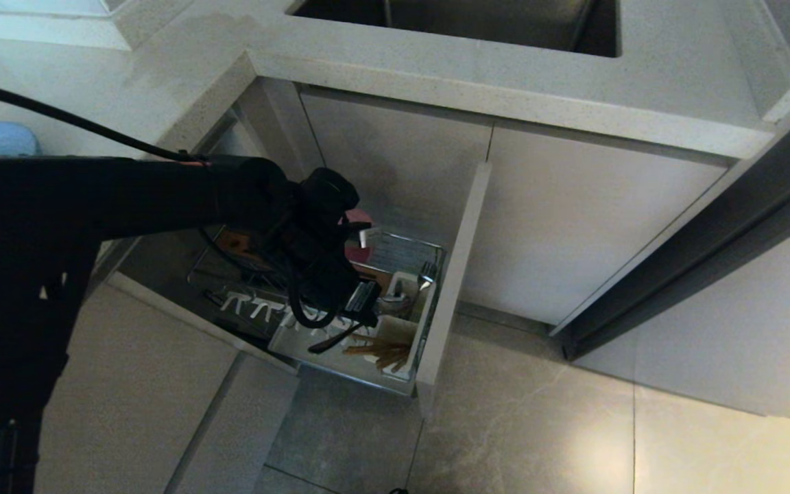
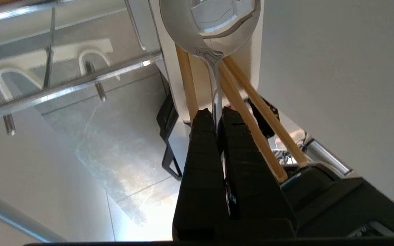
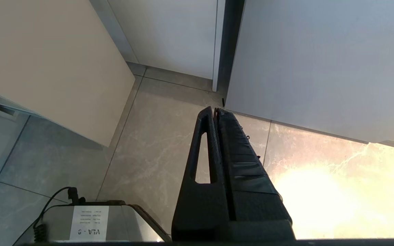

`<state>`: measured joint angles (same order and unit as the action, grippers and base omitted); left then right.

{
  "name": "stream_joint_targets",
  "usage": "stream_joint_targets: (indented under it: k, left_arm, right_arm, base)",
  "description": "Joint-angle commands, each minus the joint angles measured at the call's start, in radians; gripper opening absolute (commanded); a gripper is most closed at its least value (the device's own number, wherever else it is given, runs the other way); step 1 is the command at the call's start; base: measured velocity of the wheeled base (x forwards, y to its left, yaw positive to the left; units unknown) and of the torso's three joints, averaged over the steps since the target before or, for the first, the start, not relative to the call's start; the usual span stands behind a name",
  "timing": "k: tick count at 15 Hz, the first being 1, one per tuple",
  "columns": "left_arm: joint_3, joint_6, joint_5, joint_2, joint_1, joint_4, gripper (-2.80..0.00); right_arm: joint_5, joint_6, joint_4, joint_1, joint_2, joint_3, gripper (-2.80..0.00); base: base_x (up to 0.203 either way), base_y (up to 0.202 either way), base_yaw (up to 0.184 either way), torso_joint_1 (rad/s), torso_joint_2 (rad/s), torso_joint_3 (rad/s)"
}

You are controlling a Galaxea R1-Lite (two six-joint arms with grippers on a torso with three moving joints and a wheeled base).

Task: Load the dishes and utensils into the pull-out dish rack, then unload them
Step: Pick up the spoon and place it in the cupboard

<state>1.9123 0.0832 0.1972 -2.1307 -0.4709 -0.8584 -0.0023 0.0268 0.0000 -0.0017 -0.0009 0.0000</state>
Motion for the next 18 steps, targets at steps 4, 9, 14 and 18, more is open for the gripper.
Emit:
stream_joint_targets:
  k: [4,9,14,18]
  left_arm:
    - [0.014,-0.003,0.001,-0.028,-0.002,0.019,-2.8]
    - [0.014,-0.006,0.004,-0.026,0.0,0.012,-2.8]
    - [0.013,-0.006,0.005,-0.026,-0.002,0.004,-2.8]
    - [0.014,-0.006,0.005,-0.026,-0.002,0.004,-2.8]
  right_arm:
    - [-0.001,0.001,0.0,0.0,-0.001,0.0,-2.8]
    - [-0.001,0.0,0.0,0.0,-0.001,0.0,-2.8]
    - [-0.001,0.001,0.0,0.0,-0.001,0.0,-2.8]
    - [-0.001,0.001,0.0,0.0,-0.001,0.0,-2.8]
  base:
    - [0.0,0.0,0.0,0.0,0.0,0.0]
    - [0.0,0.0,0.0,0.0,0.0,0.0]
    - [0.0,0.0,0.0,0.0,0.0,0.0]
    - [0.0,0.0,0.0,0.0,0.0,0.0]
